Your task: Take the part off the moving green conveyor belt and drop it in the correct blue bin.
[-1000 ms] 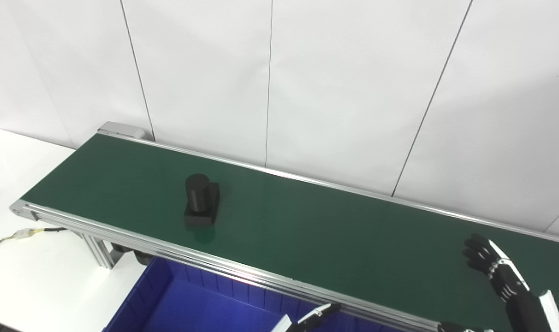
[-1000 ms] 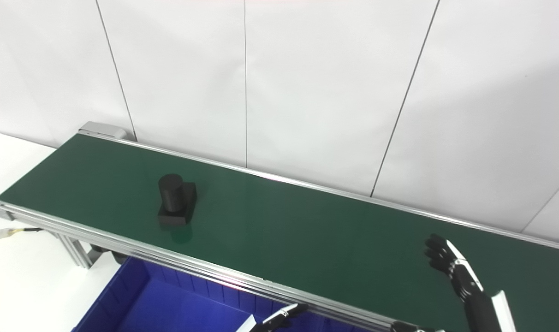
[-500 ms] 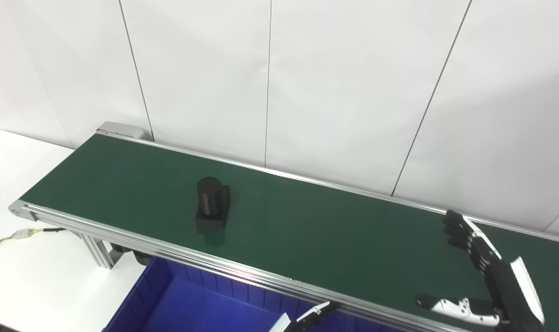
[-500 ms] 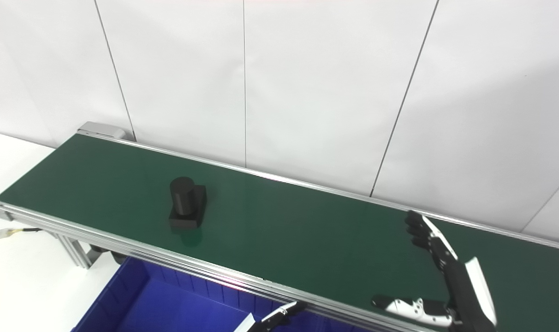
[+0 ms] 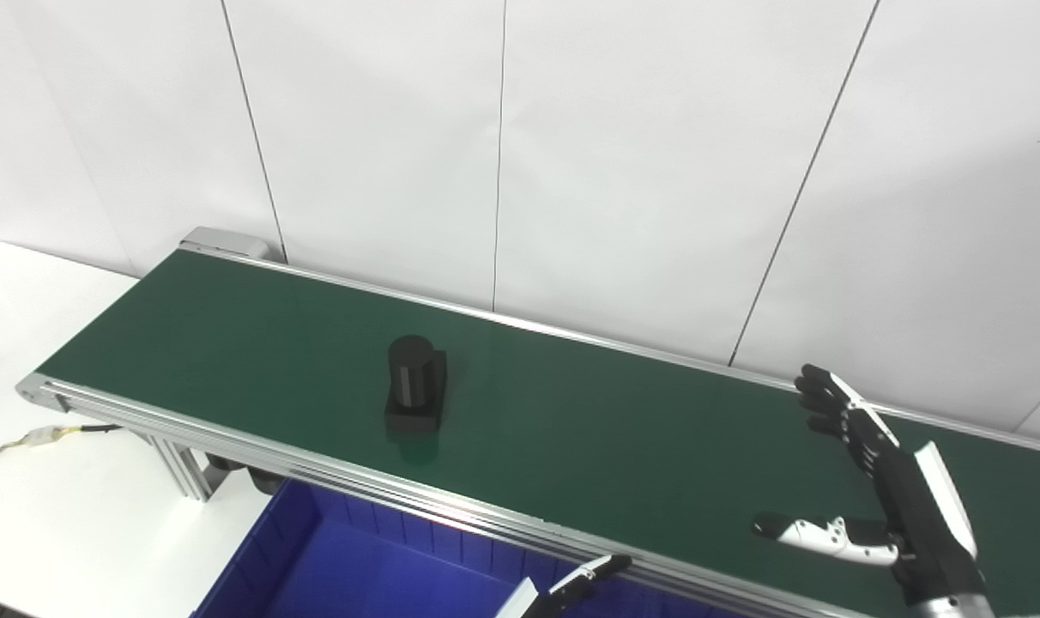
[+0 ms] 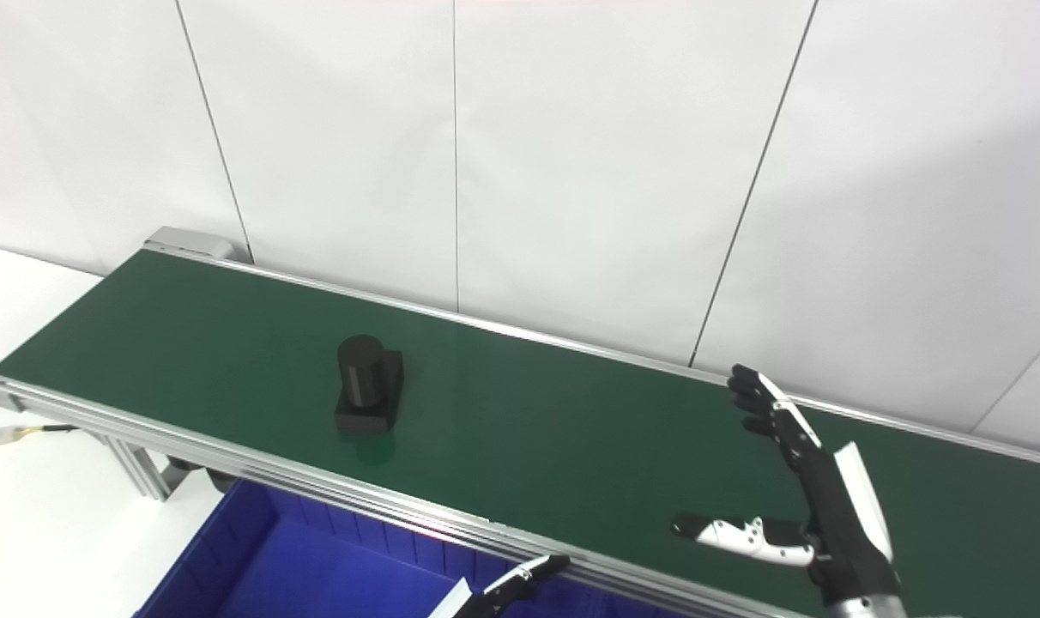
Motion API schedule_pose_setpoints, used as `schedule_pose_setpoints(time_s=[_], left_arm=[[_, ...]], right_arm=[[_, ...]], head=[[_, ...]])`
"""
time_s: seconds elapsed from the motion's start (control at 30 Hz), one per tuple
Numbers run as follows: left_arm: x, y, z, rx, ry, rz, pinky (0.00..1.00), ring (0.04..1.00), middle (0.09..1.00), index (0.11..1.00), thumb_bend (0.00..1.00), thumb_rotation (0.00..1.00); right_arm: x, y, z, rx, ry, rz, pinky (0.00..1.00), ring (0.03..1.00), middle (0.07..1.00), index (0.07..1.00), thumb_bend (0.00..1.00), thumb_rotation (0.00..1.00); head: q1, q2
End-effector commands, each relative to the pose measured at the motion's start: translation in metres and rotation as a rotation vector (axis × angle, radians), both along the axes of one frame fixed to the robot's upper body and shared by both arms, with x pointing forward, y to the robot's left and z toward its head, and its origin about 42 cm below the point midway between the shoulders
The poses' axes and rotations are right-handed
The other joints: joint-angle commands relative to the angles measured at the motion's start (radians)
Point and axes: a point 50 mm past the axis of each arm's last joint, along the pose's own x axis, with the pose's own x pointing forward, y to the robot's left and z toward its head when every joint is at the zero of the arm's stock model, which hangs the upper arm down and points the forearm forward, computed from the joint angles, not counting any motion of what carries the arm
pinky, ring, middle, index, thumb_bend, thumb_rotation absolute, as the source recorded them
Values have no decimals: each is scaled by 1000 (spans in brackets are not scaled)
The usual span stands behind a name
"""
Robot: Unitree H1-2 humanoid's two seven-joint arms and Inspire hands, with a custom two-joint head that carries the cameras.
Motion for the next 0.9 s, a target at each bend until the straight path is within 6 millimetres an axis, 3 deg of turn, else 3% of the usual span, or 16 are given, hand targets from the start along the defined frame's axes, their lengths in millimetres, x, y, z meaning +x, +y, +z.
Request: schedule_pose_setpoints(time_s=[0.0,0.37,0.87], left_arm=[[5,1,12,-24,-75,4,906,938,935,916,991,468],[3,-1,16,-37,-89,17,872,909,912,899,989,469],[3,-2,18,-31,-104,19,852,890,893,886,990,486]], right_arm=[[13,8,21,-3,-55,19,821,863,883,906,890,301],[44,30,30,-39,-18,87,870,889,897,916,900,300],[69,63,40,-137,-28,111,802,856,892,917,885,359]], head=[[-2,1],[-8,-1],[-10,-2]])
